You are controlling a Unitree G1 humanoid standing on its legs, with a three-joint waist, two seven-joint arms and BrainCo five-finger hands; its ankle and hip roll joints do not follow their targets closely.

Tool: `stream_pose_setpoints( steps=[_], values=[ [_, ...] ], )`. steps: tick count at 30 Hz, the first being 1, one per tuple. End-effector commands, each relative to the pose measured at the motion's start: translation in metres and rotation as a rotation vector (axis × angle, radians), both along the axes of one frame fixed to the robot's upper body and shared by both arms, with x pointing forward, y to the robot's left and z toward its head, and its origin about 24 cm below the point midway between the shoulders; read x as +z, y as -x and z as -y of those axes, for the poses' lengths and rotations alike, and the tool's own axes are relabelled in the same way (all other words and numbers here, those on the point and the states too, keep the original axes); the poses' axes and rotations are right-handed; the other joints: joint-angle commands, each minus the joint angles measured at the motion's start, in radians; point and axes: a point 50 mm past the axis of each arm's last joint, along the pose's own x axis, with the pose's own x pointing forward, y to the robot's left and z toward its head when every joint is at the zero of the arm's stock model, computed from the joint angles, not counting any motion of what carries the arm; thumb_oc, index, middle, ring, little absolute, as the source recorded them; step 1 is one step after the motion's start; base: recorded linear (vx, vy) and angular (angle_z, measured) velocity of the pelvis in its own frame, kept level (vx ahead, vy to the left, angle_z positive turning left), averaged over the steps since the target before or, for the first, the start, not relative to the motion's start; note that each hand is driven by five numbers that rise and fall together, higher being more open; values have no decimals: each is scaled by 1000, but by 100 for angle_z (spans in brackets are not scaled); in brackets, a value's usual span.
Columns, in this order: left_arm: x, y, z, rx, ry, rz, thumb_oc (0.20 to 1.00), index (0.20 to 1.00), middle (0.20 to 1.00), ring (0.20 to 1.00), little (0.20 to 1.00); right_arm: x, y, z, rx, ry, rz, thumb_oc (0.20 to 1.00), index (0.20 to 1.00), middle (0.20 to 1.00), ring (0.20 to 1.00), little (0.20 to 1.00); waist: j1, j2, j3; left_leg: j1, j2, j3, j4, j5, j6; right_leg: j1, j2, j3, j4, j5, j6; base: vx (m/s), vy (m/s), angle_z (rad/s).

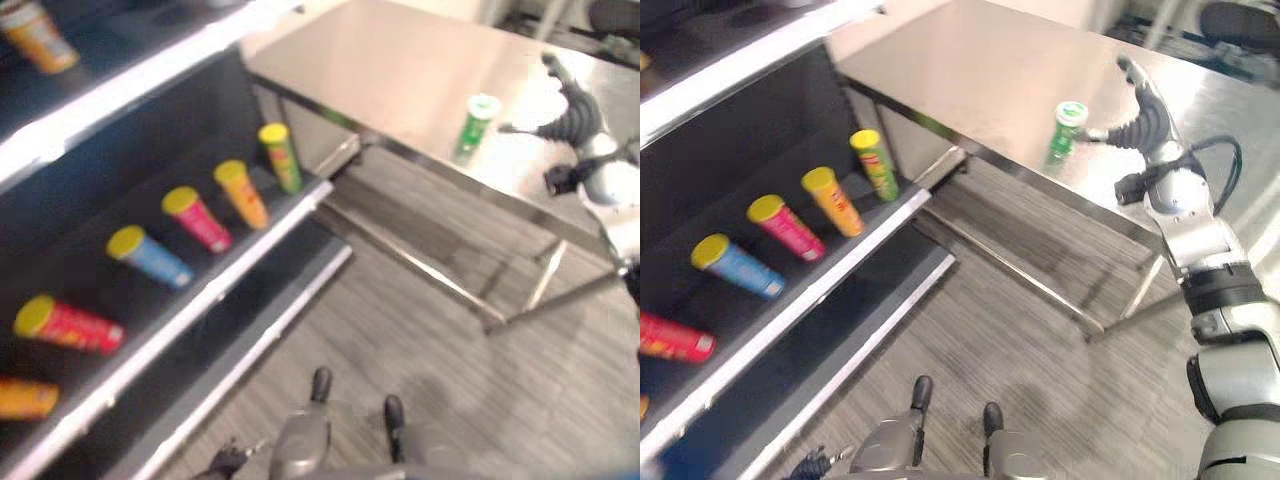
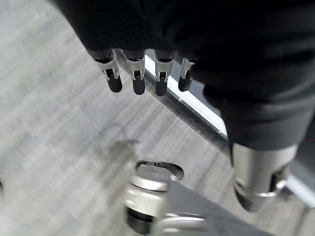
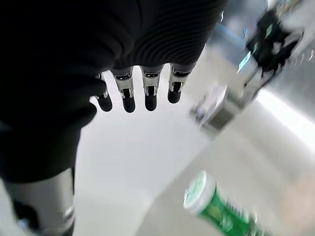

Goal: Put the goods on the table back onto the shelves and tidy them up.

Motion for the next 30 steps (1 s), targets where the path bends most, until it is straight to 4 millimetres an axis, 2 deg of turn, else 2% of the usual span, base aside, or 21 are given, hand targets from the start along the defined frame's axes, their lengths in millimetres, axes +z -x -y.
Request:
stream_pose_setpoints(
  steps=[1,2,3,4,6,7,8,9,11,15,16,17,18,19,21,26,30],
  values=[
    [9,-1,-28,-16,-87,26,1000,1000,1000,1000,1000,20,-6,-26,79,41,55,1000,1000,1000,1000,1000,-4,-93,-77,-99,8,-18,106,-74,-69,132,-114,-2,21,-141,126,105,151,-91],
    [11,-9,-28,-43,-94,51,1000,1000,1000,1000,1000,19,-6,-26,85,42,53,1000,1000,1000,1000,1000,-4,-95,-81,-93,6,-7,102,-82,-60,119,-126,0,24,-129,135,141,193,-63],
    [16,-32,-23,-107,-97,124,1000,1000,1000,1000,1000,15,-3,-14,55,31,31,1000,1000,1000,1000,1000,-6,-96,-84,-85,-3,15,107,-100,-41,105,-157,-18,35,-107,158,207,254,-46],
    [20,-45,-20,-143,-95,165,1000,1000,1000,1000,1000,9,-2,-9,43,22,12,1000,1000,1000,1000,1000,-6,-92,-86,-80,-12,11,110,-115,-30,97,-171,-27,57,-99,167,159,185,-18],
    [22,-52,-16,-171,-86,189,1000,1000,1000,1000,1000,5,-1,-5,30,15,0,1000,1000,1000,1000,1000,-7,-91,-85,-77,-21,7,116,-127,-23,93,-182,-37,77,-90,172,93,97,9],
    [27,-66,-9,-212,-69,242,1000,1000,1000,1000,1000,0,1,0,13,8,-13,1000,1000,1000,1000,1000,-5,-84,-80,-76,-38,-4,130,-141,-14,82,-196,-42,128,-68,181,99,110,37],
    [34,-81,-7,-249,-69,295,1000,1000,1000,1000,1000,-4,3,5,-4,6,-20,1000,1000,1000,1000,1000,-7,-81,-67,-75,-60,-18,153,-157,-4,61,-210,-36,200,-8,184,61,72,42],
    [34,-81,-7,-249,-69,295,1000,1000,1000,1000,1000,-4,3,5,-4,6,-20,1000,1000,1000,1000,1000,-7,-81,-67,-75,-60,-18,153,-157,-4,60,-210,-36,201,-8,184,42,-6,41],
    [40,-90,-12,-234,-85,331,1000,1000,1000,1000,1000,-14,4,2,-5,14,-27,1000,1000,1000,1000,1000,7,-75,-54,-72,-64,-35,179,-186,3,62,-238,-60,214,39,174,87,-106,46],
    [37,-83,-16,-219,-92,310,1000,1000,1000,1000,1000,-14,4,1,-10,35,-27,1000,1000,1000,1000,1000,24,-68,-62,-55,-65,-46,168,-207,5,23,-221,-107,143,-2,170,126,-88,14],
    [34,-75,-21,-199,-98,280,1000,1000,1000,1000,1000,-18,4,1,-10,44,-36,1000,1000,1000,1000,1000,19,-60,-54,-28,-65,-75,156,-212,7,-82,-157,-96,116,-17,170,164,-112,2],
    [34,-73,-23,-189,-99,271,1000,1000,1000,1000,1000,-21,4,2,-17,44,-47,1000,1000,1000,1000,1000,10,-58,-40,-8,-69,-94,160,-224,4,-114,-124,-88,102,-24,170,207,-187,8],
    [27,-63,-26,-217,-146,183,1000,1000,1000,1000,1000,-40,3,18,-89,49,-111,1000,1000,1000,1000,1000,-4,-64,-18,14,-77,-108,174,-242,4,-156,-72,-61,89,-28,169,141,-158,20],
    [32,-68,-29,-225,-147,226,1000,1000,1000,1000,1000,-26,7,25,-106,86,-88,1000,1000,1000,1000,1000,-6,-83,-12,5,-97,-132,201,-249,-5,-109,-90,-55,60,-45,168,159,-176,89],
    [32,-69,-23,-210,-109,244,1000,1000,1000,1000,1000,-24,7,28,-128,87,-89,1000,1000,1000,1000,1000,3,-89,-18,17,-90,-152,199,-252,-17,-64,-90,-55,38,-42,145,185,-193,145],
    [28,-62,-14,-183,-69,251,1000,1000,1000,1000,1000,-29,19,47,-194,101,-83,1000,1000,1000,1000,1000,-17,-69,-40,38,-33,-163,175,-228,-45,-28,-84,-108,34,-56,117,146,-159,53],
    [26,-57,-10,-172,-54,244,1000,1000,1000,1000,1000,-33,25,72,-291,59,-87,1000,1000,1000,1000,1000,-16,-51,-44,43,-8,-183,160,-203,-70,0,-76,-158,42,-86,96,96,-179,28]
  ],
)
